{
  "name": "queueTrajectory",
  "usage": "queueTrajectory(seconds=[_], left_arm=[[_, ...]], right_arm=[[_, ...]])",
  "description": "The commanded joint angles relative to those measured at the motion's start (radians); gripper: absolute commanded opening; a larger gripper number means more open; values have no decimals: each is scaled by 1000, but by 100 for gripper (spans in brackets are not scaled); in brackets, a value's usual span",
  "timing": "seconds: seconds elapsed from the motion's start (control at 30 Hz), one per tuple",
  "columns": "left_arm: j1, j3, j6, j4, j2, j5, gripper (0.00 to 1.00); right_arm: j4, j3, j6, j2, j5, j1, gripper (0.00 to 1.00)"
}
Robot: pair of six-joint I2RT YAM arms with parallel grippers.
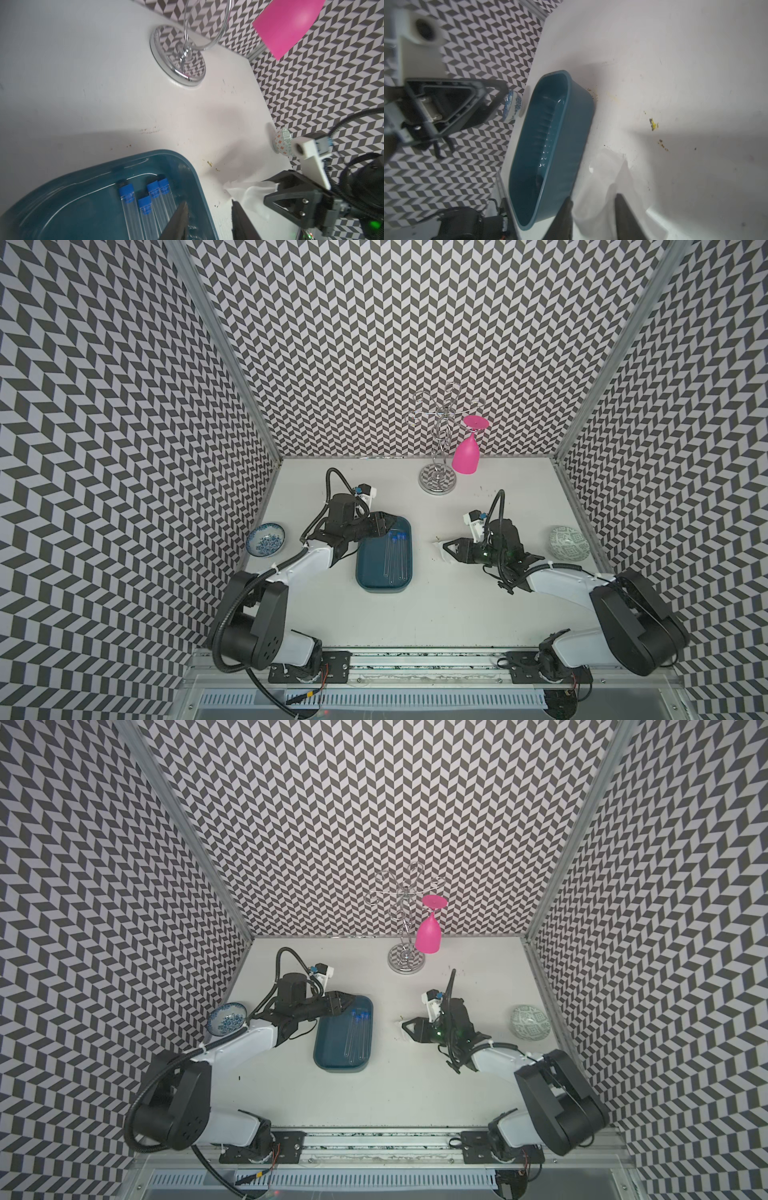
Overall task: Wipe the exteriors of test tubes
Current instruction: Place the cleaning item at the center of the board, then reset both arms
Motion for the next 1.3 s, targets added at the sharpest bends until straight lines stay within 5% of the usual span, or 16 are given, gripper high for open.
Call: queueTrajectory(seconds=[0.0,0.27,0.4,0.47,0.57,0.7,0.83,0.93,1.03,1.1,1.2,1.27], left_arm=[[22,-46,20,52,-96,-80,44],[108,-150,29,56,-269,-259,60],[166,-149,22,23,-328,-459,90],[189,-176,11,42,-356,-600,99],[227,-255,58,162,-382,-702,100],[240,-376,270,400,-341,-763,100],[245,-457,338,601,-239,-802,100],[244,-489,381,764,-129,-737,100],[251,-485,401,894,1,-728,100],[259,-408,440,767,27,-678,100],[283,-461,485,964,81,-633,99],[334,-530,441,1190,190,-584,99]], right_arm=[[8,12,-11,30,79,-4,51],[-218,105,-86,-102,222,-5,82],[-308,166,-170,-222,329,-5,95],[-269,141,-206,-301,429,-5,100],[-133,54,-287,-421,629,-7,100],[78,-94,-463,-494,863,-11,100],[323,-232,-628,-430,940,-25,100],[395,-249,-626,-323,960,-49,100],[690,-301,-643,-140,1001,-76,100],[798,-275,-694,-46,1032,-83,100],[715,-164,-729,49,988,-127,100],[880,-181,-751,121,949,-170,100]])
